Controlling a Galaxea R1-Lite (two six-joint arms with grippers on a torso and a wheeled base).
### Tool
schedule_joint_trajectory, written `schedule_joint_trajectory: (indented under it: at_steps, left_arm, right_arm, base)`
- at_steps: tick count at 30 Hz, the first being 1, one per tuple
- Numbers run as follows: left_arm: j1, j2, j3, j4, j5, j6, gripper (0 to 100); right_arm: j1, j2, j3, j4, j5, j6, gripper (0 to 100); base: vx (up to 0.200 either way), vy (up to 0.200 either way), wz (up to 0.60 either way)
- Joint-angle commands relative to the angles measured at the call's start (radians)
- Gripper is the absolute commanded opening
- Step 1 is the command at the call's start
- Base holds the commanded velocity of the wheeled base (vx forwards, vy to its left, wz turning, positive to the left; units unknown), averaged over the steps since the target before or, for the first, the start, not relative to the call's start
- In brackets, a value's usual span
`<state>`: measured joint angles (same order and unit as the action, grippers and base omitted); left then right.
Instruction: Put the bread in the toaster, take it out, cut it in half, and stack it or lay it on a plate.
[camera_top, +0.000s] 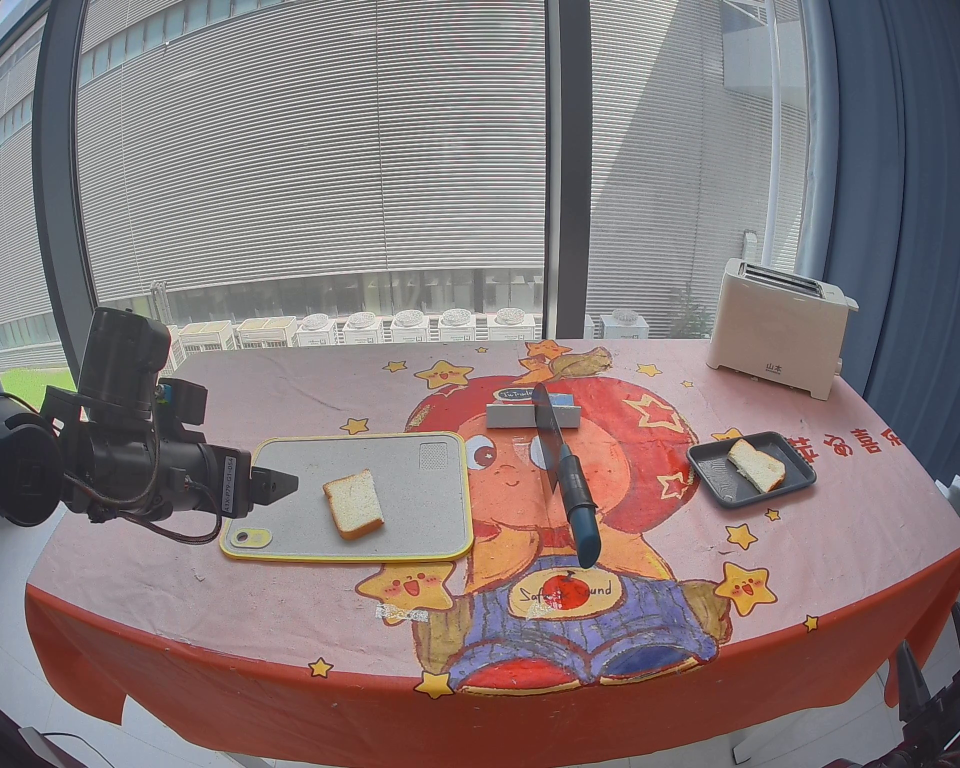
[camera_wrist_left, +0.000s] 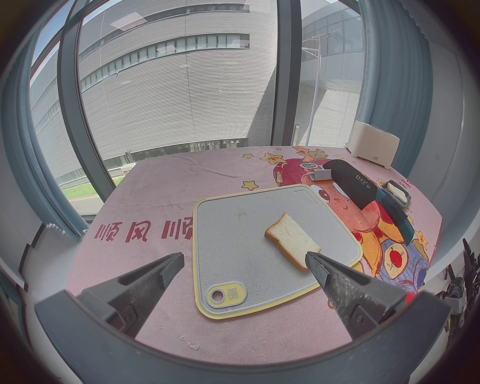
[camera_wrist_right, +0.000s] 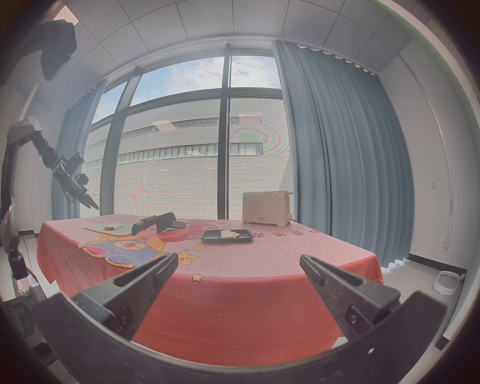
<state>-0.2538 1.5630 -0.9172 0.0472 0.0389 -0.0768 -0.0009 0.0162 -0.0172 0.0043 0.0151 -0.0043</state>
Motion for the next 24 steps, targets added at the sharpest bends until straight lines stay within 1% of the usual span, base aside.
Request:
schedule_joint_trajectory:
  at_steps: [1, 3, 6, 7, 10, 11, 12, 13, 14, 15, 16, 17, 19, 24]
  left_arm:
    - [-0.004, 0.029, -0.003, 0.000, 0.001, -0.001, 100]
    - [-0.007, 0.046, -0.003, -0.001, 0.001, -0.001, 100]
    - [-0.030, 0.075, -0.008, -0.001, 0.006, -0.003, 100]
    - [-0.042, 0.085, -0.015, 0.002, 0.019, -0.008, 100]
    - [-0.078, 0.103, -0.026, 0.002, 0.093, -0.017, 100]
    - [-0.079, 0.104, -0.026, 0.002, 0.096, -0.017, 100]
    - [-0.104, 0.129, -0.037, -0.003, 0.134, -0.043, 100]
    - [-0.110, 0.137, -0.043, -0.007, 0.144, -0.057, 100]
    - [-0.114, 0.147, -0.051, -0.013, 0.151, -0.077, 100]
    - [-0.114, 0.155, -0.055, -0.018, 0.153, -0.086, 100]
    - [-0.114, 0.155, -0.055, -0.018, 0.153, -0.086, 100]
    - [-0.122, 0.178, -0.068, -0.023, 0.154, -0.100, 100]
    - [-0.134, 0.196, -0.072, -0.027, 0.159, -0.107, 100]
    - [-0.136, 0.207, -0.074, -0.026, 0.162, -0.107, 100]
  right_arm:
    - [0.001, -0.016, 0.014, -0.001, 0.000, 0.000, 100]
    - [0.001, -0.016, 0.014, 0.000, 0.000, 0.000, 100]
    - [0.001, -0.016, 0.014, 0.000, 0.000, 0.000, 100]
    - [0.001, -0.016, 0.014, -0.001, 0.000, 0.000, 100]
    - [-0.001, -0.016, 0.014, 0.000, 0.000, 0.000, 100]
    - [0.001, -0.016, 0.014, -0.001, 0.000, 0.000, 100]
    - [0.001, -0.016, 0.014, -0.001, 0.000, 0.000, 100]
    - [-0.001, -0.016, 0.014, 0.000, 0.000, 0.000, 100]
    - [-0.001, -0.016, 0.014, 0.000, 0.000, 0.000, 100]
    - [-0.001, -0.016, 0.014, 0.000, 0.000, 0.000, 100]
    - [-0.001, -0.016, 0.014, 0.000, 0.000, 0.000, 100]
    - [0.001, -0.016, 0.016, 0.000, 0.000, 0.000, 100]
    - [0.001, -0.016, 0.014, -0.001, 0.000, 0.000, 100]
    - [-0.001, -0.016, 0.016, 0.000, 0.000, 0.000, 100]
  base:
    - [0.000, 0.000, 0.00]
    - [0.000, 0.000, 0.00]
    - [0.000, 0.000, 0.00]
    - [0.000, 0.000, 0.00]
    - [0.000, 0.000, 0.00]
    - [0.000, 0.000, 0.00]
    - [0.000, 0.000, 0.00]
    - [0.000, 0.000, 0.00]
    - [0.000, 0.000, 0.00]
    - [0.000, 0.000, 0.00]
    - [0.000, 0.000, 0.00]
    - [0.000, 0.000, 0.00]
    - [0.000, 0.000, 0.00]
    - [0.000, 0.000, 0.00]
